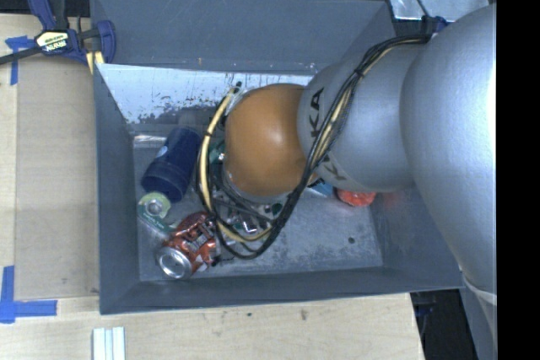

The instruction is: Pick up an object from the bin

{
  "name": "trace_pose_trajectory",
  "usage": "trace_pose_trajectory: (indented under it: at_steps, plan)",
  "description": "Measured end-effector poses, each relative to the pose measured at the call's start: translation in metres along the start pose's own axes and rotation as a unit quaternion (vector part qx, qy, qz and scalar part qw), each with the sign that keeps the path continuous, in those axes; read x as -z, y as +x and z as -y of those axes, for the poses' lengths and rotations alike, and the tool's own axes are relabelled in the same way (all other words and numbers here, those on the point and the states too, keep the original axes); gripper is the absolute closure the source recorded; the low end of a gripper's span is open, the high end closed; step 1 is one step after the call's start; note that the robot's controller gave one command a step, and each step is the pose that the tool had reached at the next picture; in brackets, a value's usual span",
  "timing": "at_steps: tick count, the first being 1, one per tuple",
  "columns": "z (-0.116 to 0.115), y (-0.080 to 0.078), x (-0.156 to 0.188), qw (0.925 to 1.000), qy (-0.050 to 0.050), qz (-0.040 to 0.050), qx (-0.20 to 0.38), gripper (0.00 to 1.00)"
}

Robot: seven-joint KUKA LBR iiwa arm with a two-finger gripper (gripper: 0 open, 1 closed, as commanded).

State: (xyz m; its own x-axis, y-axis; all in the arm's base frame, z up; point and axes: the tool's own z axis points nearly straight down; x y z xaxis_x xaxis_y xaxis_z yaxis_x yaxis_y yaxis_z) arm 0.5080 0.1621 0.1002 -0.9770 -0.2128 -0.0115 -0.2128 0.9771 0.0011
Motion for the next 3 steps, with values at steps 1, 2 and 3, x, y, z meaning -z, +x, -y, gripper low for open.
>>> trace_pose_trajectory:
  at_steps: [1,2,3]
  plan:
    - [-0.028,0.009,-0.023,1.0000,0.001,-0.0055,-0.005,0.00]
    - [0.009,0.002,-0.026,0.9926,-0.002,0.0041,0.121,1.00]
    - [0.009,0.002,-0.026,0.9926,-0.002,0.0041,0.121,1.00]
